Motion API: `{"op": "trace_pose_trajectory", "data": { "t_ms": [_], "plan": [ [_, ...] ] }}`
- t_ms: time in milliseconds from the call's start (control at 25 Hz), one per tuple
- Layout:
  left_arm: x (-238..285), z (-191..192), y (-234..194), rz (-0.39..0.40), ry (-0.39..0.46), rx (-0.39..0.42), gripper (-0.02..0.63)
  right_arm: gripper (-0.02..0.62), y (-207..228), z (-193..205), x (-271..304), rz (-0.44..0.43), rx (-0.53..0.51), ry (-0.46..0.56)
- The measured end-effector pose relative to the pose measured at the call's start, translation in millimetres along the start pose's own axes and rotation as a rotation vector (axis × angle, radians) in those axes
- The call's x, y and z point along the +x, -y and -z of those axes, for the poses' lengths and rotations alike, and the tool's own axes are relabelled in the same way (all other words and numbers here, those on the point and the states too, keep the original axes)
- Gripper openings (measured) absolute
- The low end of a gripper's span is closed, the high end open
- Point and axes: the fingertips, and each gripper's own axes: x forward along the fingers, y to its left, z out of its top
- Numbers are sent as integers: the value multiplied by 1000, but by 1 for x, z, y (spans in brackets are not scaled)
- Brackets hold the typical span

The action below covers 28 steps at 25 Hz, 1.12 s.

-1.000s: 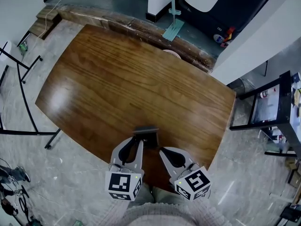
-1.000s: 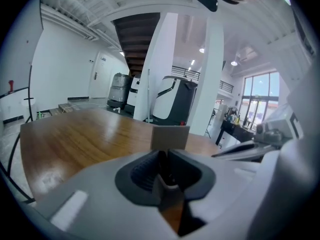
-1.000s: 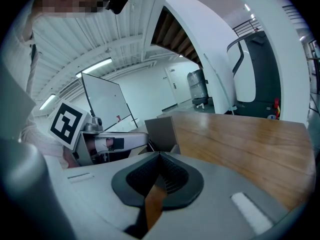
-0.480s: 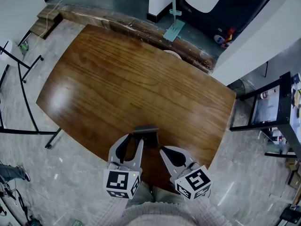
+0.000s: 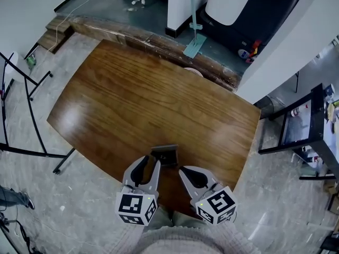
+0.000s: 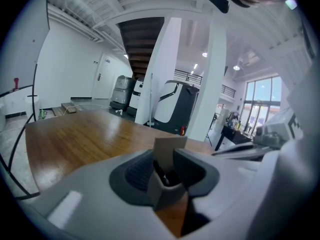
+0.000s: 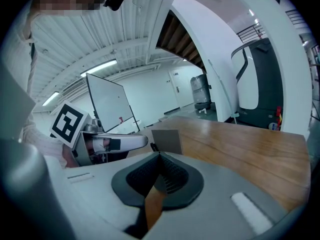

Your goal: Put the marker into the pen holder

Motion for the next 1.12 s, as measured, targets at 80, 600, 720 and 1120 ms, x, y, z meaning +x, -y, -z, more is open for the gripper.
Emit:
{"op": "trace_pose_trajectory", "data": {
  "t_ms": [80, 600, 720, 1120],
  "plan": [
    [-7, -3, 3, 5, 9, -4, 124, 0, -5, -3, -3, -1, -12, 6],
    [-43, -13, 34, 92, 53, -8, 26, 0, -34, -29, -17, -11, -111, 50],
    [-48, -14, 41, 130, 66, -10, 8, 0, -39, -31, -19, -15, -119, 59],
    [-57, -15, 44, 194, 48, 11, 8, 0, -47, -18, -23, -6, -135, 25]
  ]
}}
